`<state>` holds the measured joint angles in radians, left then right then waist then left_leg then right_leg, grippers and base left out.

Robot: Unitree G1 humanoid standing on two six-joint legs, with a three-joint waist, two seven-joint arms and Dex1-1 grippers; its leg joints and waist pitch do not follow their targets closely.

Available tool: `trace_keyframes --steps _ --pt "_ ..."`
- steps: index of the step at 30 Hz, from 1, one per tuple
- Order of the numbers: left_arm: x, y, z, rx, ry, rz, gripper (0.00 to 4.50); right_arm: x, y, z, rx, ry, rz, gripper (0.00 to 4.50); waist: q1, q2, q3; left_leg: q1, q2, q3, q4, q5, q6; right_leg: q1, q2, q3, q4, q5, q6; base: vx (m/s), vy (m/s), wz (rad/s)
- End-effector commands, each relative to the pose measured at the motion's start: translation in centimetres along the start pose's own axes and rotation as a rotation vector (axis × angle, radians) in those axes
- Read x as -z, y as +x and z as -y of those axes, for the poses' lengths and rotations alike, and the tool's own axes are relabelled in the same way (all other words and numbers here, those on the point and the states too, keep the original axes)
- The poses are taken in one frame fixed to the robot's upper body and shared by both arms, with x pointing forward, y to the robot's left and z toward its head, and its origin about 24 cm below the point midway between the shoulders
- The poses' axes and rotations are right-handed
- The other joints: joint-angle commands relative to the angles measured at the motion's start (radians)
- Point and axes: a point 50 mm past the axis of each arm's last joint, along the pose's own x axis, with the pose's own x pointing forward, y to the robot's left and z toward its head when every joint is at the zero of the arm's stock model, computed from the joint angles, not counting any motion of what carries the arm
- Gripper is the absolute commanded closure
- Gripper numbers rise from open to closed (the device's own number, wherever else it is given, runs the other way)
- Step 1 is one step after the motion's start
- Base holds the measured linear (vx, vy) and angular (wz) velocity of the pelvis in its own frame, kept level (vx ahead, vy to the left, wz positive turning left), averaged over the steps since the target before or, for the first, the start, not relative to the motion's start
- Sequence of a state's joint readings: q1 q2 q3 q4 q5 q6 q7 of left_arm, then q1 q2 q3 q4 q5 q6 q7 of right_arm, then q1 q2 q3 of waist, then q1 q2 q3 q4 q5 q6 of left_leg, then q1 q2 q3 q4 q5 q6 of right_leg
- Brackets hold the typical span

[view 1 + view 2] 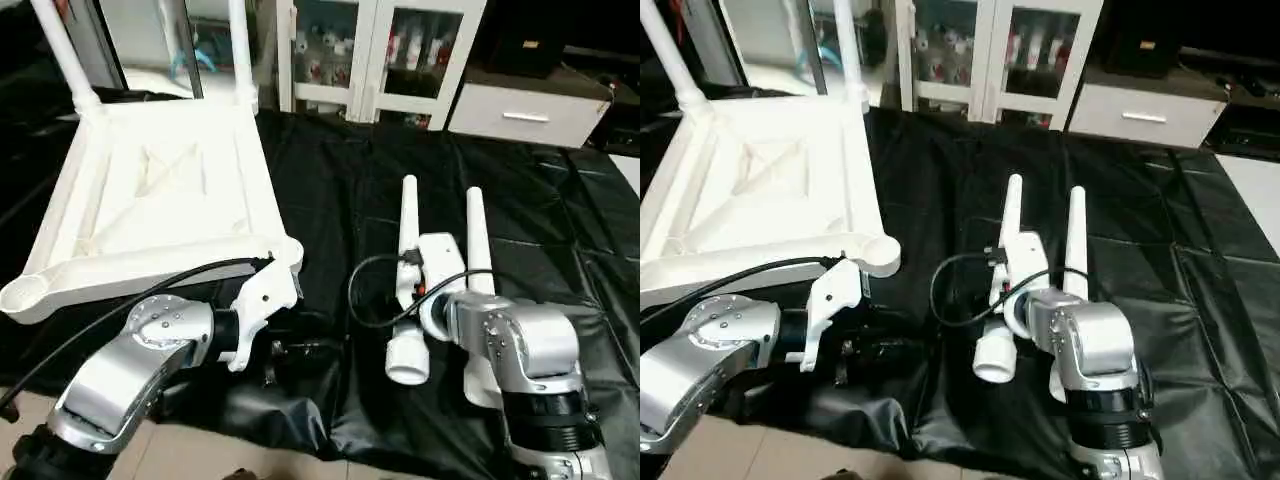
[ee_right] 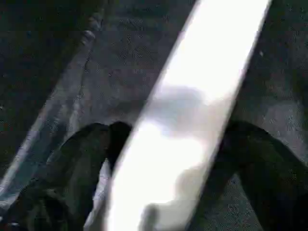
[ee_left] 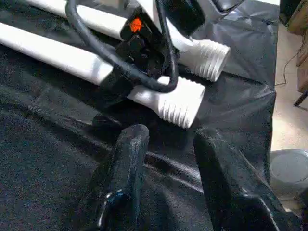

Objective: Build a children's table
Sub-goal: Pick table leg

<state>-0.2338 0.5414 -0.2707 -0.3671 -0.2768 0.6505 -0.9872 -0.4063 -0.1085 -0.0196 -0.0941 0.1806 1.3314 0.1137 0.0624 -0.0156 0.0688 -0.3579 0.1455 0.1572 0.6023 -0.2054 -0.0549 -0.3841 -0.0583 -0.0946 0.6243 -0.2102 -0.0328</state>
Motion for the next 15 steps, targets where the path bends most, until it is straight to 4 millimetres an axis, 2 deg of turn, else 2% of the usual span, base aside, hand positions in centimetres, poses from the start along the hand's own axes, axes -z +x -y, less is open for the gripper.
trace_keyframes --steps 1,6,10,11,12,13,15 --pt "-0.12 -0.16 0.23 -0.001 0.012 -0.008 2.62 0.46 0.14 0.70 0.023 0.034 -0.052 0.62 0.007 0.000 -0.070 0.003 0.080 -0.025 -0.073 0.022 0.007 0.059 -0.111 0.082 -0.051 0.070 -0.201 0.000 0.000 0.00" --pt "-0.28 -0.32 0.14 -0.008 0.016 -0.010 2.62 0.45 0.23 0.99 0.041 0.056 -0.059 1.06 0.009 -0.001 -0.060 0.012 0.085 -0.024 -0.081 -0.086 -0.033 0.052 -0.111 0.084 -0.068 -0.122 -0.174 0.000 0.000 0.00" --pt "-0.43 -0.34 0.12 -0.004 -0.008 -0.002 2.62 0.22 0.10 1.02 0.045 0.073 -0.057 1.38 0.014 -0.002 -0.056 0.019 0.086 -0.019 -0.084 -0.156 -0.057 0.044 -0.111 0.086 -0.082 -0.262 -0.129 0.000 0.000 0.00" --pt "-0.48 -0.33 0.14 -0.002 -0.022 0.003 2.62 0.20 0.08 1.07 0.045 0.077 -0.056 1.50 0.017 -0.002 -0.056 0.020 0.087 -0.017 -0.085 -0.155 -0.062 0.042 -0.110 0.085 -0.081 -0.270 -0.123 0.000 0.000 0.00" --pt "-0.51 -0.32 0.15 0.000 -0.029 0.005 2.35 0.20 0.07 1.10 0.046 0.078 -0.056 1.60 0.018 -0.002 -0.057 0.020 0.087 -0.016 -0.085 -0.153 -0.065 0.042 -0.109 0.085 -0.080 -0.267 -0.122 0.000 0.000 0.00" --pt "-0.60 -0.36 0.14 0.003 -0.039 0.009 2.28 0.19 0.09 1.12 0.046 0.091 -0.055 1.64 0.020 0.000 -0.057 0.020 0.087 -0.016 -0.085 -0.151 -0.069 0.040 -0.108 0.085 -0.079 -0.261 -0.120 0.000 0.000 0.00" --pt "-0.67 -0.42 0.09 0.004 -0.049 0.013 2.23 0.21 0.13 1.15 0.047 0.103 -0.056 1.83 0.023 -0.003 -0.058 0.019 0.087 -0.016 -0.086 -0.147 -0.071 0.041 -0.106 0.084 -0.078 -0.247 -0.117 0.000 0.000 0.00"
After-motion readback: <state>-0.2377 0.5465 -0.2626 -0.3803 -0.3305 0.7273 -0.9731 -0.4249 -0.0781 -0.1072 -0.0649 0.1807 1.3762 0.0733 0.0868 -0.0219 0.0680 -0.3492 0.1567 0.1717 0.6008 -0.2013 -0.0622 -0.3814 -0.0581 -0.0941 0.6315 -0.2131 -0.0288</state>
